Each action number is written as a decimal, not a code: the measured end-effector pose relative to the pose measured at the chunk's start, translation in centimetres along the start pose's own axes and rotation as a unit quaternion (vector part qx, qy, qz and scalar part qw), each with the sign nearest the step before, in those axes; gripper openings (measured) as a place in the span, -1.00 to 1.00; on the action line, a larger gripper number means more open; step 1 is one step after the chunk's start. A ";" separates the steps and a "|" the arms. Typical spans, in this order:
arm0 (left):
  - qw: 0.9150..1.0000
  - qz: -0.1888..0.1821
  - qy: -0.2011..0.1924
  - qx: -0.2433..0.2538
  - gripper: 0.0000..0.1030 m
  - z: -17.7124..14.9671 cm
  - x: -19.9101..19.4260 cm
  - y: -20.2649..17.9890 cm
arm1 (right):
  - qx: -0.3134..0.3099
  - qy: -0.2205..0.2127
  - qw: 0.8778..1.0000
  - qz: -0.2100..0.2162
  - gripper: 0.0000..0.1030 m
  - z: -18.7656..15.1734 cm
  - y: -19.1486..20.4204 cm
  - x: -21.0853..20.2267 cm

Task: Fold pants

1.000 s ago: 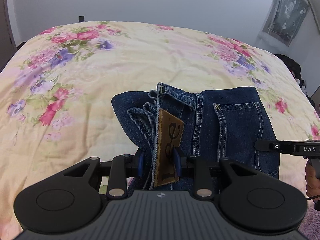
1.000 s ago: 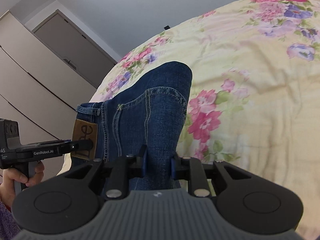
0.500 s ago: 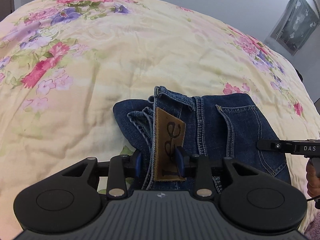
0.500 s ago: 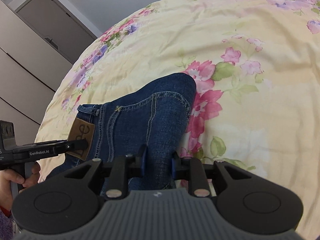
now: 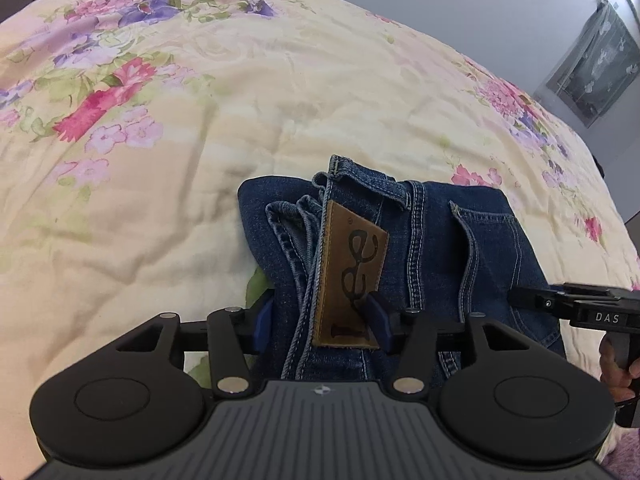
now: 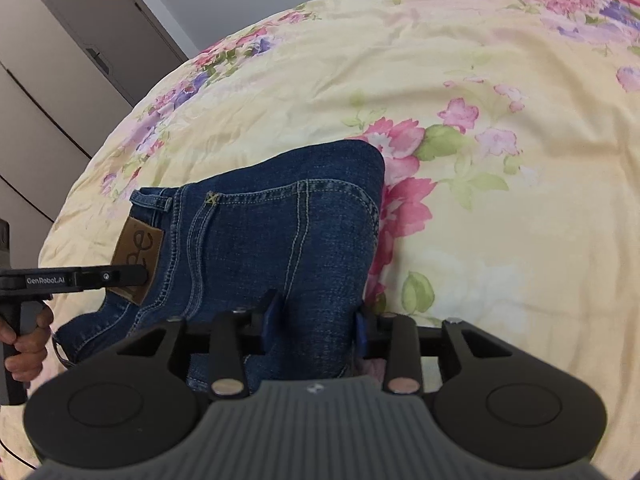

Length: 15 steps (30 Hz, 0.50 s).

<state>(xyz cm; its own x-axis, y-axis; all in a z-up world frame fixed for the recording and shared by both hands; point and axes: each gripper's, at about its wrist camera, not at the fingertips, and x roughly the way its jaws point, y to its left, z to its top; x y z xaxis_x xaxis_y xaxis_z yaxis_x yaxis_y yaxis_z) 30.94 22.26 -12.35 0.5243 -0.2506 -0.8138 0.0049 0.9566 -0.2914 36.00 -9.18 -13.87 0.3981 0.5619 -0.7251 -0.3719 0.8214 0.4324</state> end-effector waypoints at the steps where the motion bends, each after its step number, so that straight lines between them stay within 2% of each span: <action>1: 1.000 0.012 0.001 0.014 0.21 -0.2 -0.4 -0.4 | -0.019 -0.004 1.000 -0.017 -0.10 -0.2 0.5 -0.3; 6: 0.994 0.059 0.011 0.087 0.23 -1.9 -2.1 -2.2 | -0.096 -0.011 0.993 -0.068 0.00 -1.7 2.7 -2.1; 10: 0.993 0.061 0.005 0.105 0.22 -3.2 -3.8 -2.8 | -0.094 -0.014 0.992 -0.081 0.11 -3.3 3.4 -3.5; 15: 0.993 0.069 -0.003 0.100 0.22 -4.6 -5.0 -2.9 | -0.078 -0.002 0.994 -0.074 0.17 -6.1 3.7 -5.0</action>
<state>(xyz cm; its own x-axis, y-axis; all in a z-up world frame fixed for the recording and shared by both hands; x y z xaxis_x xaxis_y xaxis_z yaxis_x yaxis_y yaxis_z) 24.38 20.03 -9.77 0.5375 -0.1141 -0.8355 0.1004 0.9924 -0.0710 27.54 -9.57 -11.86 0.4610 0.4366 -0.7726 -0.4341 0.8703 0.2328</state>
